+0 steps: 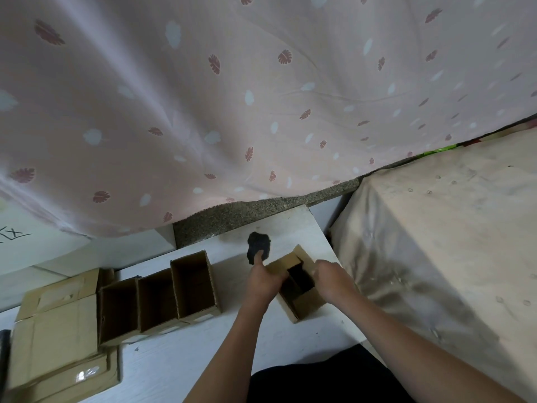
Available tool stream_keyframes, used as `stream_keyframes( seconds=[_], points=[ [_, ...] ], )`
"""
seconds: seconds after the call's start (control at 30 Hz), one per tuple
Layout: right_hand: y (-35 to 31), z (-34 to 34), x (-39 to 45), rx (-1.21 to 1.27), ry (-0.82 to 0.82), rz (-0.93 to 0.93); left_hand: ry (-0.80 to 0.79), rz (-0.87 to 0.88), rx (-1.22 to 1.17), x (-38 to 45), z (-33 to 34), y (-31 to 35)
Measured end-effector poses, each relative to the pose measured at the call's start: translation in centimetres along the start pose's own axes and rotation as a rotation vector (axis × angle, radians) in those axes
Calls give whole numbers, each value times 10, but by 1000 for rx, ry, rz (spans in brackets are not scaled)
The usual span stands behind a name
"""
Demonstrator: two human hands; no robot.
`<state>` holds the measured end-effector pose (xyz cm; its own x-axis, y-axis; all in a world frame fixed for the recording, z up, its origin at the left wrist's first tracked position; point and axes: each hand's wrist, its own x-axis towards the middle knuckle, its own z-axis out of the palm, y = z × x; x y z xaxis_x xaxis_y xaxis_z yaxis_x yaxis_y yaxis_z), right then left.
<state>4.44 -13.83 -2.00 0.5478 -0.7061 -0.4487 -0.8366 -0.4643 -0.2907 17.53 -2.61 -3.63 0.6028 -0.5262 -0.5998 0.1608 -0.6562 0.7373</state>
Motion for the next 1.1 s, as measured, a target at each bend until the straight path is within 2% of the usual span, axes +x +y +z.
stream_keyframes(
  seconds=[0.1, 0.17, 0.23, 0.3, 0.37, 0.43, 0.47, 0.57, 0.67, 0.93, 1.1],
  points=[
    [-9, -9, 4, -93, 35, -126, 24, 10, 216, 2, 5, 3],
    [-13, -13, 8, -63, 93, -204, 13, -27, 296, 0, 8, -3],
    [-14, -13, 8, 18, 158, -199, 29, -64, 356, -2, 9, -8],
    [-11, -8, 4, 169, 142, 25, 29, -58, 419, -3, 8, -10],
    [-7, -2, 2, 426, -37, 320, 1, -25, 468, -3, 8, -8],
    [-1, 4, 2, 511, -217, 389, -18, -10, 490, -5, 10, -6],
    [2, 7, 2, 483, -220, 360, -26, -5, 495, -6, 11, -5],
    [8, 11, 5, 492, -131, 324, -57, 7, 468, -7, 15, -6],
    [13, 8, 7, 555, -138, 299, -53, 0, 448, -6, 14, -6],
    [39, 6, 19, 955, -264, 383, -56, -52, 139, -1, 7, -20],
    [43, 4, 19, 1068, -337, 402, -104, -119, 2, -3, 2, -19]
  ],
)
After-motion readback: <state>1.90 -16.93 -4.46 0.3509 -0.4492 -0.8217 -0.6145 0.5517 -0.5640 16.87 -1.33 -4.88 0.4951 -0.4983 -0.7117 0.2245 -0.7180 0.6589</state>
